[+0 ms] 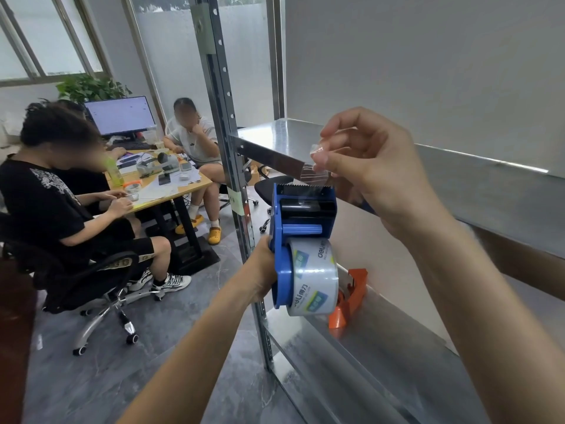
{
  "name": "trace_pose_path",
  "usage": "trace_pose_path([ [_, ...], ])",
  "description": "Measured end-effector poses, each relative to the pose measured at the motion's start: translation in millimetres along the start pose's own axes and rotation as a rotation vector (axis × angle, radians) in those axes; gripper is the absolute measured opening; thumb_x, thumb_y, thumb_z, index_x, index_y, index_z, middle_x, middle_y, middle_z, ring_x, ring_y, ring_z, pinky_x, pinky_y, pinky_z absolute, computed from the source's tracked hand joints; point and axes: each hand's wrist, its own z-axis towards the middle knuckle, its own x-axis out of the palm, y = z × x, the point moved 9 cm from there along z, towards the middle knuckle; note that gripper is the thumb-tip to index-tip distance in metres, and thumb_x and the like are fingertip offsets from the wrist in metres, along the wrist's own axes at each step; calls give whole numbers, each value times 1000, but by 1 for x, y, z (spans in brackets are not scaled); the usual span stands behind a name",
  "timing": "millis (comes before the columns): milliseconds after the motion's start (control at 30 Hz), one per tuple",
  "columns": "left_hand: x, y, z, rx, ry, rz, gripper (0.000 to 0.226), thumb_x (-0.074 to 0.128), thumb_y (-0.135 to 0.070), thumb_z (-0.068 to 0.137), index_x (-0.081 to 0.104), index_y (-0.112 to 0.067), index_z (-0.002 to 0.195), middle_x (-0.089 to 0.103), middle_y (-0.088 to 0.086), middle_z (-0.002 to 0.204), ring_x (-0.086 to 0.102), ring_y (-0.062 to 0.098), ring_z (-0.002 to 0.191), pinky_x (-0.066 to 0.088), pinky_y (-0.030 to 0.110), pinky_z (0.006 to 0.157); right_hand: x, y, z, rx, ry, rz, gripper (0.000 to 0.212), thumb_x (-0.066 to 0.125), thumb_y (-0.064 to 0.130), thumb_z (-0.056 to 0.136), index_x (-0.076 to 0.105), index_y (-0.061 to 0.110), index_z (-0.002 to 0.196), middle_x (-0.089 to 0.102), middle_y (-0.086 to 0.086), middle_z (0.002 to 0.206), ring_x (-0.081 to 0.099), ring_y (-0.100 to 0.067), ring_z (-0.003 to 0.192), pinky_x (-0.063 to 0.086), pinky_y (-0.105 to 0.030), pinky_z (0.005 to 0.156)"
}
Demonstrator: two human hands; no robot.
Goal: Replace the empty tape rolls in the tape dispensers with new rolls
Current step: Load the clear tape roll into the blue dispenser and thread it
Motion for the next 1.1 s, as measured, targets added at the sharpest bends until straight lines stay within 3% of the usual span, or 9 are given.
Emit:
trace_pose_path([
  [133, -3, 9, -3, -32, -46, -41, 34, 28, -21, 102, 55, -20, 81, 65, -16, 49, 60, 9, 68, 49, 23, 62, 0, 0, 6, -39, 1, -100, 25, 71, -6, 79, 61, 16, 86, 68, -2, 76, 64, -20, 73, 56, -38, 73],
  [267, 6, 0, -3, 16, 20, 10, 63, 37, -16, 98, 67, -21, 43, 64, -9, 47, 53, 19, 69, 44, 34, 76, -3, -6, 8, -23, -16, -119, 30, 68, -10, 79, 60, 18, 85, 67, 3, 75, 62, -17, 71, 55, -38, 74],
  [333, 5, -2, -3, 19, 14, 43, 65, 40, -14, 97, 67, -24, 38, 64, -8, 48, 53, 20, 68, 43, 37, 78, -6, -6, 7, -36, -43, -98, 32, 67, -12, 78, 61, 18, 83, 66, 7, 69, 62, -21, 67, 54, -43, 70],
  [500, -1, 0, 4, 39, 19, 36, 61, 41, -16, 97, 69, -22, 43, 66, -3, 56, 56, 23, 71, 46, 39, 77, -9, 8, 6, -123, -90, -21, 28, 65, -14, 79, 59, 14, 80, 65, -4, 75, 68, -17, 65, 49, -19, 62],
  [633, 3, 3, 4, 101, 75, 103, 22, 59, -22, 77, 74, -27, 61, 67, 11, 82, 60, 32, 88, 47, 53, 94, -24, 26, 17, -206, -113, -8, 25, 66, -8, 79, 60, 17, 80, 65, 0, 80, 67, -14, 68, 49, -24, 65],
  [700, 0, 8, 6, 88, 64, 72, 24, 59, -25, 77, 74, -26, 59, 69, 6, 76, 62, 28, 81, 49, 50, 88, -24, 26, 20, -205, -73, -42, 20, 68, 0, 80, 61, 20, 82, 62, 2, 82, 63, -14, 71, 50, -27, 67],
  [767, -3, 9, 9, 74, 46, 34, 44, 51, -22, 90, 72, -23, 51, 69, -1, 64, 62, 21, 70, 51, 39, 76, -25, 14, 18, -146, -50, -36, 14, 68, 8, 80, 63, 21, 83, 56, 2, 81, 57, -10, 70, 51, -27, 67],
  [867, -9, 2, 13, 53, 41, 30, 68, 36, -17, 98, 65, -19, 36, 62, -6, 46, 59, 8, 47, 43, 28, 61, -26, -8, 12, -41, -65, -44, 10, 67, 14, 84, 64, 22, 81, 50, 5, 71, 48, -9, 60, 44, -30, 53],
  [1100, -29, -21, 31, 47, -28, -134, 56, 39, -23, 98, 62, -21, 46, 61, -6, 47, 56, 13, 51, 43, 22, 51, 6, -60, -18, 155, 206, -287, 9, 69, 28, 86, 72, 21, 82, 43, -3, 58, 36, -9, 53, 33, -13, 48],
])
